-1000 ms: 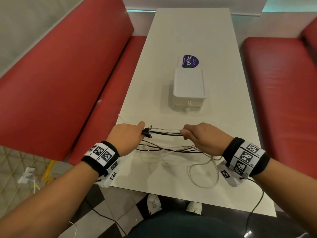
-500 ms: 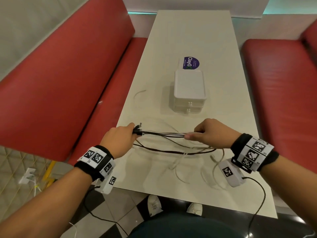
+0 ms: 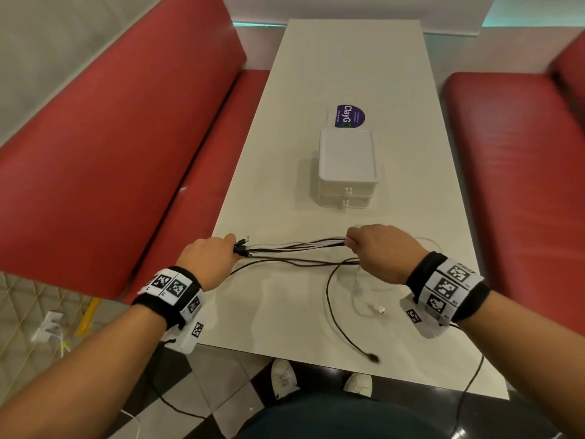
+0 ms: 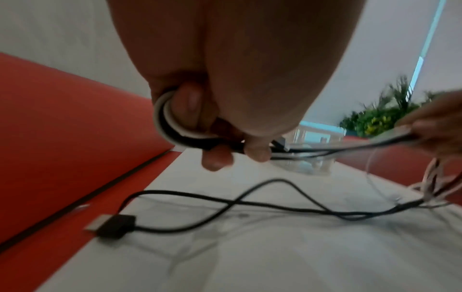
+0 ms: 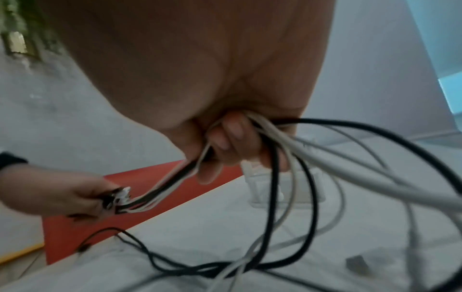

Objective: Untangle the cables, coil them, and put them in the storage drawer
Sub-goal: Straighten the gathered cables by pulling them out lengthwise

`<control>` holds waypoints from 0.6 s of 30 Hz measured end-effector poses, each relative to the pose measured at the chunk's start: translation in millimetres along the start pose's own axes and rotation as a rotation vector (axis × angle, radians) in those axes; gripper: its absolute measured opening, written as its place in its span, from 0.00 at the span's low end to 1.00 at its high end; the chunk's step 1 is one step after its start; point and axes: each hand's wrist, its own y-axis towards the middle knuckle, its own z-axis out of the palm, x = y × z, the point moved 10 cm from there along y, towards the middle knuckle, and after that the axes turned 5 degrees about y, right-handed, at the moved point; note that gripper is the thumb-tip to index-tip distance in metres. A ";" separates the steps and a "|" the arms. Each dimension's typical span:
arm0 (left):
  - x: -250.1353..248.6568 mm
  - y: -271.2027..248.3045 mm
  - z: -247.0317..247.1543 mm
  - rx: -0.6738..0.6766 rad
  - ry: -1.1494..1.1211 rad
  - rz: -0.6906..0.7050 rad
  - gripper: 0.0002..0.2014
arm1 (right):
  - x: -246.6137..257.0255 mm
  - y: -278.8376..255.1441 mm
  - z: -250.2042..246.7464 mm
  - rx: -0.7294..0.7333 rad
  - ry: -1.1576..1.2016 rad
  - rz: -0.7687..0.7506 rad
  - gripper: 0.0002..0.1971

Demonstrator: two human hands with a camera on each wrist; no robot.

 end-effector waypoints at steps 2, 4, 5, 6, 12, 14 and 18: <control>-2.7 -2.2 -23.2 -0.097 -0.110 -0.011 0.20 | 2.0 1.5 -5.6 -0.066 -0.132 0.046 0.11; -12.0 -8.2 -56.2 -0.244 -0.249 0.040 0.21 | 8.1 1.9 -6.0 -0.086 -0.207 0.062 0.12; -22.5 -12.5 -72.6 -0.308 -0.326 0.103 0.22 | 16.5 3.4 -4.5 -0.088 -0.214 0.025 0.12; -38.1 -16.4 -86.3 -0.349 -0.385 0.180 0.22 | 28.1 4.6 -4.6 -0.096 -0.189 -0.034 0.13; -109.3 1.2 -77.1 -0.118 -0.484 0.345 0.16 | 47.9 9.4 -30.1 -0.220 0.243 -0.171 0.14; -102.7 8.7 -78.0 -0.079 -0.553 0.362 0.17 | 41.7 6.5 -30.5 -0.217 0.278 -0.158 0.14; -98.4 8.3 -104.0 -0.153 -0.469 0.433 0.07 | 39.7 6.9 -37.5 -0.228 0.395 -0.111 0.14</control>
